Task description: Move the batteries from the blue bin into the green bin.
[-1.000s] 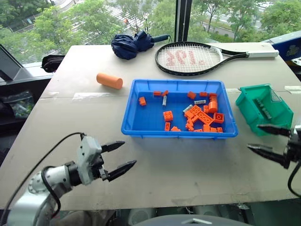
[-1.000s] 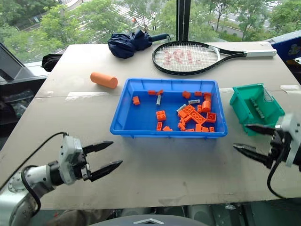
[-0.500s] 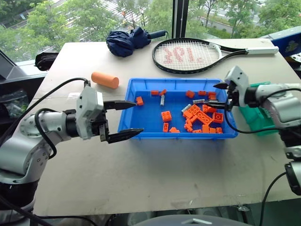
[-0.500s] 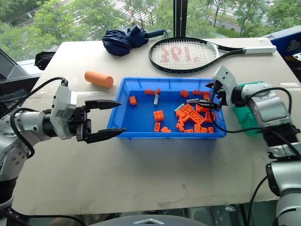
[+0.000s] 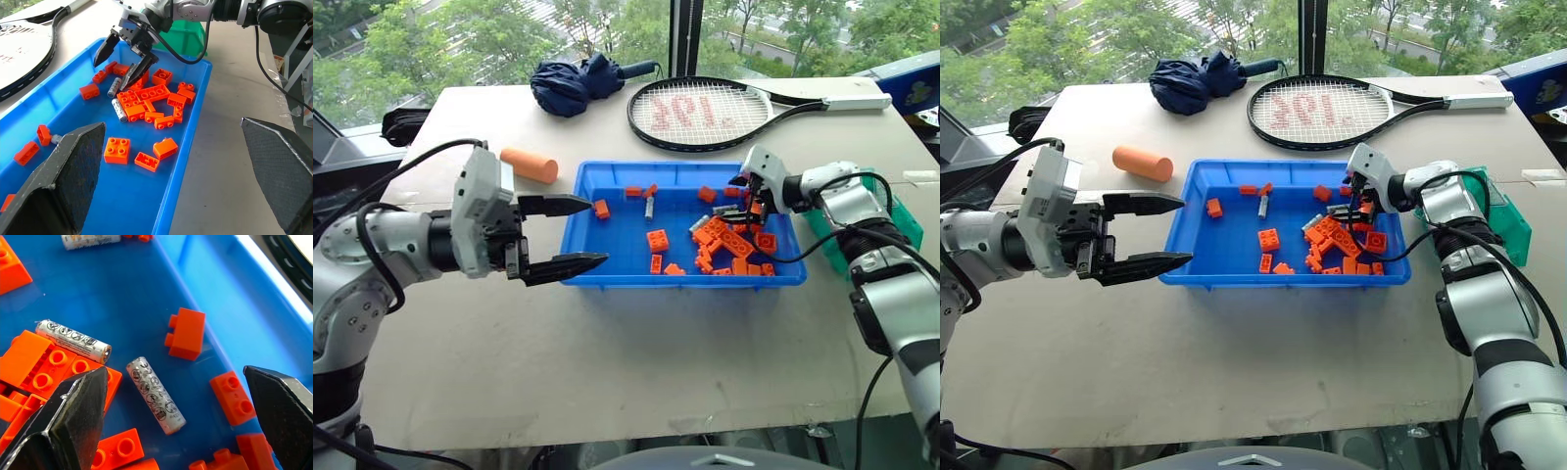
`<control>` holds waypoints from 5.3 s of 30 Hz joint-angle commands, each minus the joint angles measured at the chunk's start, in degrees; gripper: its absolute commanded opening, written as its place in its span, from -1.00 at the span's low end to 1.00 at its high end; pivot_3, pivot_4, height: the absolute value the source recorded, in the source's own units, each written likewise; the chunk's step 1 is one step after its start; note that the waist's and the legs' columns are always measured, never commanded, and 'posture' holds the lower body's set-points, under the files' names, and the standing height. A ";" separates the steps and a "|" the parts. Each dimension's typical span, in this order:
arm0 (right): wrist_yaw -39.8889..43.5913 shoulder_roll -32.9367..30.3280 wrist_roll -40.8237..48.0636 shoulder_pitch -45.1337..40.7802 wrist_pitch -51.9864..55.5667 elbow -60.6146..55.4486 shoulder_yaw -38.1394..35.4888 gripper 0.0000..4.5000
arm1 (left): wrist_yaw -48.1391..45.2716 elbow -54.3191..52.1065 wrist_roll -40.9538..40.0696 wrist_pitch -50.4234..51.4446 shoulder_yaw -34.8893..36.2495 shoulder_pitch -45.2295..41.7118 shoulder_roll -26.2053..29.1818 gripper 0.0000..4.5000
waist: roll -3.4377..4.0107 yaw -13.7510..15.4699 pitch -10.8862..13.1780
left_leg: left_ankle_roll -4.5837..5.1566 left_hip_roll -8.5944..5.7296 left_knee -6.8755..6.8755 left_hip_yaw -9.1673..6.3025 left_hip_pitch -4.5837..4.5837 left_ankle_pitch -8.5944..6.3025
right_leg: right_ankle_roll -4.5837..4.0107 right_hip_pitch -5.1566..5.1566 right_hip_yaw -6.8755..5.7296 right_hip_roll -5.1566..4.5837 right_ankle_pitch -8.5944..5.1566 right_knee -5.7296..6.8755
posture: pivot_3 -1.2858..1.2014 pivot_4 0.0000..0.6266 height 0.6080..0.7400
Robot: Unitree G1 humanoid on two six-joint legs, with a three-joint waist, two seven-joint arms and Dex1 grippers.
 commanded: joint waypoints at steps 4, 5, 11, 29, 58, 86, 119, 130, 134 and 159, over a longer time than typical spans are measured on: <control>3.12 0.84 -4.68 -1.95 -1.47 5.74 1.37 -0.04 | 1.35 -1.46 -0.95 -0.31 1.47 -1.15 -0.37 1.00 | 0.00 -0.01 -0.01 | -0.03 -0.01 0.01 -0.01 0.01 0.02 | 0.00 0.00 0.01 -0.02 0.00 0.02 | 0.03 -0.52 1.00; 4.02 0.86 -5.26 -2.28 -0.70 6.51 1.68 -0.33 | 1.33 -1.29 -0.78 -0.44 1.32 -1.22 -0.47 1.00 | 0.00 -0.01 -0.01 | -0.04 -0.01 0.01 -0.01 0.03 0.02 | 0.00 0.02 0.01 -0.02 0.00 0.03 | 0.03 -0.52 1.00; 7.68 1.05 -6.50 -4.20 5.77 9.63 1.76 -0.98 | 1.56 -1.41 -0.65 -0.61 1.40 -0.96 -1.08 1.00 | -0.02 0.08 -0.02 | -0.04 -0.02 0.02 -0.08 0.09 0.02 | -0.01 0.13 0.01 -0.04 0.00 0.01 | 0.03 -0.52 1.00; 10.07 -0.53 -4.13 -7.10 5.95 6.88 -3.62 0.21 | 0.89 -1.03 -0.07 -1.40 1.05 0.26 -1.73 1.00 | 0.00 0.01 -0.02 | -0.05 -0.10 0.03 -0.20 0.08 0.03 | -0.01 0.17 0.02 -0.14 0.00 0.00 | 0.03 -0.52 1.00; -1.65 7.08 -10.42 -10.31 2.99 14.82 -3.12 0.21 | 1.72 -0.76 1.95 -1.74 1.28 1.10 -1.72 1.00 | 0.02 -1.45 -0.01 | -0.09 -0.08 -0.05 -0.18 0.07 0.05 | -0.01 0.07 0.09 -0.11 0.00 0.02 | 0.03 -0.52 1.00; 3.53 3.79 -8.45 -10.79 10.04 7.51 -6.42 -0.96 | 2.19 -0.51 2.75 -1.46 0.22 -0.07 -1.69 1.00 | 0.05 -1.38 0.00 | -0.11 -0.10 -0.05 -0.20 0.06 0.06 | -0.01 0.07 0.08 -0.14 0.00 0.04 | 0.03 -0.52 1.00; -7.83 -24.89 14.77 27.61 48.65 -63.73 -26.35 0.59 | -0.15 6.32 4.98 -1.47 -8.14 -15.06 -5.30 1.00 | 0.11 -0.51 0.01 | -0.03 0.02 0.09 0.10 0.18 0.03 | 0.01 0.12 0.17 0.30 0.00 0.15 | 0.03 -0.52 1.00; -1.81 -5.55 9.34 9.73 26.79 -45.71 0.20 0.59 | -3.50 8.36 11.20 -6.07 -1.18 -3.33 0.26 1.00 | 0.03 -0.76 0.03 | -0.04 0.09 0.11 0.01 0.02 0.04 | -0.01 0.03 0.09 0.38 0.00 0.07 | 0.03 -0.52 1.00; 2.55 -1.24 4.68 2.72 11.19 -27.91 4.31 0.59 | -2.07 5.11 9.79 -4.61 1.59 -0.91 0.29 1.00 | 0.00 -0.49 0.05 | -0.06 0.06 0.11 -0.07 -0.01 0.04 | -0.01 0.04 -0.01 0.31 0.00 0.06 | 0.03 -0.52 1.00; 5.83 10.30 -13.11 -10.18 -13.23 12.11 8.43 0.59 | 3.81 -1.26 7.04 -1.59 8.43 5.49 -0.62 1.00 | 0.01 -1.53 0.04 | -0.13 0.04 0.00 -0.10 0.05 0.06 | -0.02 -0.03 0.13 0.01 0.01 0.10 | 0.03 -0.52 1.00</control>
